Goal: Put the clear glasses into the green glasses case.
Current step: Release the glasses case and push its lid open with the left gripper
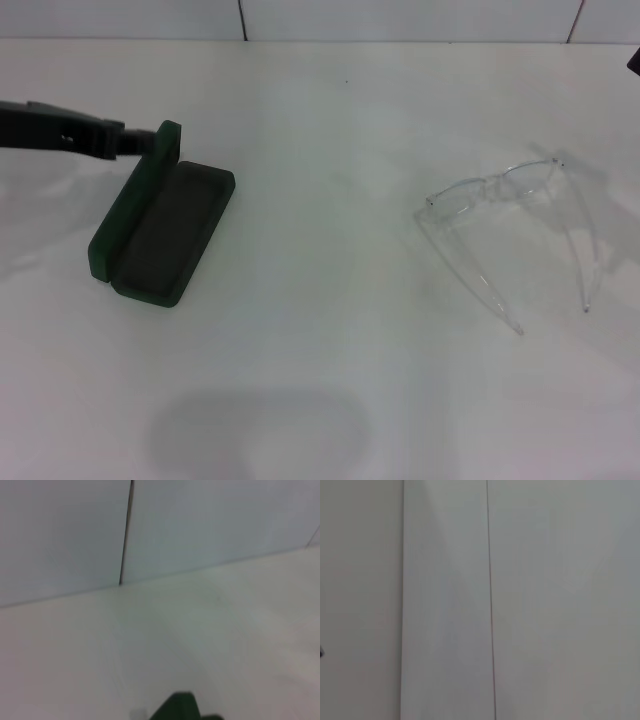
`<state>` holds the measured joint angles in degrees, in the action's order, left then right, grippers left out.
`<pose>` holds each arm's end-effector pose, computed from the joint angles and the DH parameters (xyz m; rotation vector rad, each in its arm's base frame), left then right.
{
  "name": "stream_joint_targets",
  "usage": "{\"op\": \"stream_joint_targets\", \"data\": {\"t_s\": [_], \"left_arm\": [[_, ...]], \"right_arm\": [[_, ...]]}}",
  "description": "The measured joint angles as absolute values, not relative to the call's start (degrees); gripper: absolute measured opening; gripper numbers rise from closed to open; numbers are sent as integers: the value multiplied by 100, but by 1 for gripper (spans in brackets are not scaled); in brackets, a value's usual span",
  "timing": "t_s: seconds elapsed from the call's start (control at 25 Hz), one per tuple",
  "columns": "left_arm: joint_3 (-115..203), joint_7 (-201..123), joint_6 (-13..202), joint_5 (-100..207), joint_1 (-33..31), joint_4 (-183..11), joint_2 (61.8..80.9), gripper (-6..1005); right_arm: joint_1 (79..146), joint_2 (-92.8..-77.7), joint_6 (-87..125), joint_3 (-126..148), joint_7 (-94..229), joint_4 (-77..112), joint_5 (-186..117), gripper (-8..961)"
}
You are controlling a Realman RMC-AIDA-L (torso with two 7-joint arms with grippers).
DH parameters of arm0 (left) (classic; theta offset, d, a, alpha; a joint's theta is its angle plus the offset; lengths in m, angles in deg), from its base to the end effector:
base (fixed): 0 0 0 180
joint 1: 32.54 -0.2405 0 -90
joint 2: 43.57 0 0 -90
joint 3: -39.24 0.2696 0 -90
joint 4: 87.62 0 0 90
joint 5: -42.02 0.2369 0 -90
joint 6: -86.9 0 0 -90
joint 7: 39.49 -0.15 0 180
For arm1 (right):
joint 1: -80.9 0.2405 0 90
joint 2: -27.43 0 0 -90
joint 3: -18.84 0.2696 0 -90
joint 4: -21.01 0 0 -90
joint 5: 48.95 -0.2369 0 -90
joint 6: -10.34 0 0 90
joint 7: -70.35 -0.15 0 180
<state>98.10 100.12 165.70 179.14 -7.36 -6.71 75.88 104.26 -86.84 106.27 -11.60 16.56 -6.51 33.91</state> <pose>-0.2364 0.4007 0.0709 -2.3069 -1.0782 -0.0994 0.3186 0.3422 0.0775 -2.0915 0.2350 1.1182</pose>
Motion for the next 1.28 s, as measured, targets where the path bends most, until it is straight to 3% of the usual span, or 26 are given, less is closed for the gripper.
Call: {"op": "stream_joint_targets", "data": {"t_s": [0.92, 1.16, 1.28], "left_arm": [[10523, 10622, 16466, 18865, -683, -942, 7597, 429], [10576, 10640, 16469, 18934, -668, -934, 7595, 260], [10589, 10641, 16466, 18955, -669, -935, 7607, 244]], "right_arm": [[10398, -8743, 10684, -1237, 1817, -582, 3393, 600], [10393, -8756, 10756, -1237, 1817, -580, 3392, 597], [10392, -8761, 10763, -1237, 1817, -578, 3381, 596]]}}
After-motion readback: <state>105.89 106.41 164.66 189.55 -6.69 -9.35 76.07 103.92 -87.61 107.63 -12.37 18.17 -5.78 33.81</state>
